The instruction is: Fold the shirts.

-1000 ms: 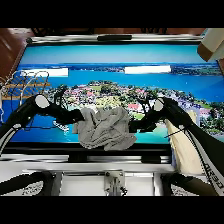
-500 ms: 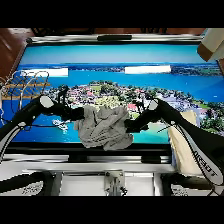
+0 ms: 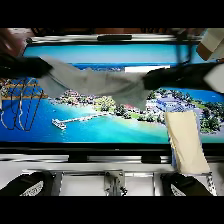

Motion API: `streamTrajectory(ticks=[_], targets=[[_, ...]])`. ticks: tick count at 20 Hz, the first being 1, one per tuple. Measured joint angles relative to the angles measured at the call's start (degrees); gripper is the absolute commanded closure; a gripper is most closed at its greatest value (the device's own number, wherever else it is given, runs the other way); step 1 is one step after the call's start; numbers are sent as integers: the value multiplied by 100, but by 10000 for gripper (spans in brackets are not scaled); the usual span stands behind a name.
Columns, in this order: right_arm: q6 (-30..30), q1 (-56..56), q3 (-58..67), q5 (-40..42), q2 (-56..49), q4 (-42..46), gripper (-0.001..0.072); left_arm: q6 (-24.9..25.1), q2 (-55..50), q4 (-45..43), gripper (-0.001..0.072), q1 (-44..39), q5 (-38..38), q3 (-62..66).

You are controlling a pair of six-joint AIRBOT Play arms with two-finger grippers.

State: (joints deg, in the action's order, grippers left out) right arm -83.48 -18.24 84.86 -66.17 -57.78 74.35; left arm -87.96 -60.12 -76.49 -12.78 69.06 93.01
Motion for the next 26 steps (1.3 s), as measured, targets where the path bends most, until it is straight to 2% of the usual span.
streamTrajectory(ticks=[5, 9, 13, 16, 18, 21, 23, 26], targets=[[-835, 0, 627, 24, 1563, 286, 647, -595, 1318, -190, 672, 0, 573, 1132], [-1248, 0, 732, -549, 2061, 538, 647, -907, 1768, -275, 672, 0, 1788, 1123], [-1436, -2, 282, -1773, 1937, 1064, 647, -1001, 1886, -306, 671, 0, 2374, 0], [-1443, -2, -946, -2065, 1869, 1443, 647, -951, 1897, -240, 671, 0, 2240, -1674], [-1443, -4, -1884, -1694, 1825, 1735, 647, -717, 1775, 4, 671, 0, 1956, -2817], [-1604, -4, -3008, -459, 1521, 2009, 647, -407, 1268, 254, 671, -2, 1290, -3989], [-1779, -4, -3346, 487, 1095, 2111, 647, -238, 745, 326, 671, 7, 809, -4186], [-2063, -2, -3445, 1711, 267, 2223, 647, -22, -114, 387, 671, 151, 328, -3814]])
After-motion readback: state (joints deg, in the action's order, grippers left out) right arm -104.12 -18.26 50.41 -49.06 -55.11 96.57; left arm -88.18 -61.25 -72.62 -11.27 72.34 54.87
